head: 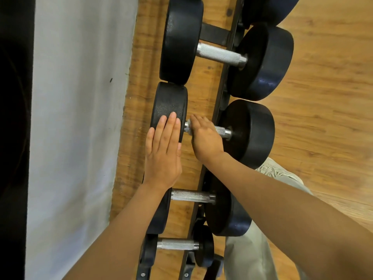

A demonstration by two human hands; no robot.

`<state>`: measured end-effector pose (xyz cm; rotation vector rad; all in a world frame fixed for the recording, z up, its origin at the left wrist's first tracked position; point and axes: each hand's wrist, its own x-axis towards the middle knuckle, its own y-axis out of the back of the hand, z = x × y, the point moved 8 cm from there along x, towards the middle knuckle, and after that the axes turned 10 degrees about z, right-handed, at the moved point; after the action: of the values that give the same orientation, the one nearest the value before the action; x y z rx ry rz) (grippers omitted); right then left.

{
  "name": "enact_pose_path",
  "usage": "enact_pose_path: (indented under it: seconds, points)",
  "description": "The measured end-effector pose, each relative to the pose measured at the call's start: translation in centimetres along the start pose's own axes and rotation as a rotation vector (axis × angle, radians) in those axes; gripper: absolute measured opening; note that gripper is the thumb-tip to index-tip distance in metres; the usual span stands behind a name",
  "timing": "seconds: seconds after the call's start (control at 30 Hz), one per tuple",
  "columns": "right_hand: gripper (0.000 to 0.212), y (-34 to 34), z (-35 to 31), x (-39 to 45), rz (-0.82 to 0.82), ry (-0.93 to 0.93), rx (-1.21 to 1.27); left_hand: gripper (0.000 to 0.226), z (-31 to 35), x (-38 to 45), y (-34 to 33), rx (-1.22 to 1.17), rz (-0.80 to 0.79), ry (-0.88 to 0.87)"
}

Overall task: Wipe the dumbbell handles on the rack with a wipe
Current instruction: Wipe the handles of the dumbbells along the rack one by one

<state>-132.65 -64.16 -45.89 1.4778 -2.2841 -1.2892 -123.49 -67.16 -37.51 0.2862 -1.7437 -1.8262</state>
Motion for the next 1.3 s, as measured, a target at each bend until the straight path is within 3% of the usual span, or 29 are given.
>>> enact_pose_path:
  seconds: [0.13,0.27,0.43,0.57,0.7,0.87,1.03,1.3]
  points:
    - [0.059,1.3,3.8,-2.0,0.008,-0.16,-0.152,0.05,0.1,0.0,0.1,0.001,-0.006,-0.001]
    - [0.064,1.1,4.6,-2.9,-0.018,-0.237,-0.136,0.052,0.0,0.0,0.1,0.004,0.001,0.002]
    - [0.073,0.3,4.9,-2.1,-0.011,-0.2,-0.063,0.05,0.1,0.0,0.1,0.009,-0.01,-0.004]
    - [0.045,0.4,5.0,-0.3,-0.001,-0.228,0.103,0.052,0.0,0.0,0.0,0.015,0.001,-0.004]
    - [0.061,0.4,4.2,-3.0,0.018,-0.188,0.044,0.051,0.1,0.0,0.1,0.008,0.008,-0.002]
    - [0.072,-1.0,3.3,-3.4,-0.012,-0.308,0.012,0.052,0.0,0.0,0.1,0.009,0.007,0.0]
    - [0.064,-0.5,4.6,-1.2,-0.079,-0.298,0.034,0.053,0.0,0.0,0.2,0.007,0.007,0.0]
    - [0.057,-0.2,4.7,-3.2,0.061,-0.325,0.123,0.054,0.1,0.1,0.2,0.004,0.005,-0.003]
